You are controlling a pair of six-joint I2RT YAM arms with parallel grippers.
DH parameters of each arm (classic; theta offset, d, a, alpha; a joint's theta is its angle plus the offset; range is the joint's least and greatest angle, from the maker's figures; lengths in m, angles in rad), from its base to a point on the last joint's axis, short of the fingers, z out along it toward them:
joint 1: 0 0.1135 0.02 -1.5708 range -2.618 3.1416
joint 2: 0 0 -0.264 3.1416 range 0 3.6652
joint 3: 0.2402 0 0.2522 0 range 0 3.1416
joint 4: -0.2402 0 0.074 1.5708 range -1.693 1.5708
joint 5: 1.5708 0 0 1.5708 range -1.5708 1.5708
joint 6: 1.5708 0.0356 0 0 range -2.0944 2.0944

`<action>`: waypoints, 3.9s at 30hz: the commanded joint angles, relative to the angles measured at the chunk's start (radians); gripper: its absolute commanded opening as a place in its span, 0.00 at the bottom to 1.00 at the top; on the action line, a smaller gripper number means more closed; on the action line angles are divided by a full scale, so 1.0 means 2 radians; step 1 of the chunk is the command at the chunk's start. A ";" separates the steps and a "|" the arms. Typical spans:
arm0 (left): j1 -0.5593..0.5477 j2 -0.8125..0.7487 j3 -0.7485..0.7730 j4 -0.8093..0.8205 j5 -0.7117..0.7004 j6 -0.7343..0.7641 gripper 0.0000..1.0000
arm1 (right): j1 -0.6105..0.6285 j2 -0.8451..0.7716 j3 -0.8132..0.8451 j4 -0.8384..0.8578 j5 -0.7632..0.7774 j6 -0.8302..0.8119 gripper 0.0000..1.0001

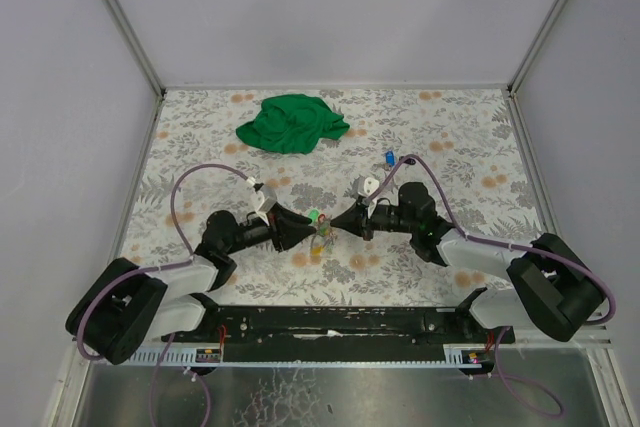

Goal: Put the keys on the keyring

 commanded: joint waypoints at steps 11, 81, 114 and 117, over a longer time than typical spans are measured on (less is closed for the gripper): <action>0.025 0.071 0.069 0.091 0.177 0.029 0.35 | -0.015 -0.023 0.055 0.000 -0.125 -0.021 0.02; -0.049 0.004 0.190 -0.355 0.040 0.238 0.00 | -0.015 0.012 0.147 -0.252 -0.097 -0.192 0.31; -0.043 0.007 0.146 -0.273 0.033 0.214 0.25 | -0.012 0.041 0.139 -0.194 -0.125 -0.158 0.00; -0.035 0.010 0.138 -0.251 0.035 0.206 0.28 | -0.012 0.040 0.133 -0.180 -0.127 -0.150 0.00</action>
